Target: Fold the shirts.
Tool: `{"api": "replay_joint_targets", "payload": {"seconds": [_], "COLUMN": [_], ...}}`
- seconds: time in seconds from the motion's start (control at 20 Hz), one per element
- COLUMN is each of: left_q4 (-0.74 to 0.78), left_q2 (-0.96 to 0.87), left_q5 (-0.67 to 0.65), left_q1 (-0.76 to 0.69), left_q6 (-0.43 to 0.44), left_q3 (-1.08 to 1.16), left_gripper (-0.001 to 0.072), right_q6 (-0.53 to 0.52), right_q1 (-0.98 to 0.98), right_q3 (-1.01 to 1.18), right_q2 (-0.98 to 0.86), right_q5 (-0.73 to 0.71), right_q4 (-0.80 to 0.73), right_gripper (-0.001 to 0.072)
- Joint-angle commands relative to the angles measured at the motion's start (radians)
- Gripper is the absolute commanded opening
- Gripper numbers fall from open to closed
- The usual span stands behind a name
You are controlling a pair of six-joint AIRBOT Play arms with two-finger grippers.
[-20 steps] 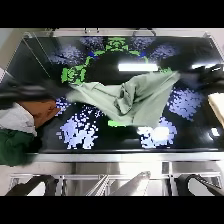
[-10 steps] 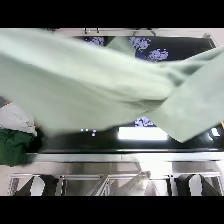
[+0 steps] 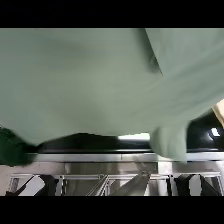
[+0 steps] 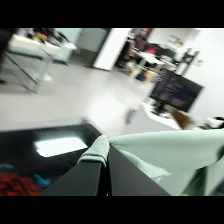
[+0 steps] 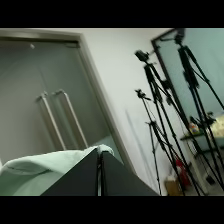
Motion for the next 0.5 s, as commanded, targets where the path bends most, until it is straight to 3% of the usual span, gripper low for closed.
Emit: {"api": "replay_joint_targets", "payload": {"seconds": [0.0,0.2,0.4,0.45], "left_q4": [-0.027,-0.027,-0.046,-0.109], "left_q2": [-0.09,-0.037,0.115,0.158], "left_q5": [-0.034,-0.084,-0.18,-0.18], "left_q1": [-0.187,-0.265,-0.216,-0.181], "left_q6": [0.029,0.04,0.024,0.022], "left_q3": [-0.081,-0.089,-0.091,-0.091], "left_gripper": [0.0018,0.0018,0.0019,0.0019], "right_q6": [-0.022,-0.092,-0.058,-0.034], "right_q1": [0.124,0.129,0.112,0.112], "right_q3": [0.0,0.0,0.0,0.003], "right_q2": [-0.041,0.063,0.211,0.237], "right_q5": [-0.049,-0.085,-0.182,-0.214], "right_q4": [-0.119,-0.126,-0.228,-0.254], "right_gripper": [0.0015,0.0016,0.0015,0.0014]}}
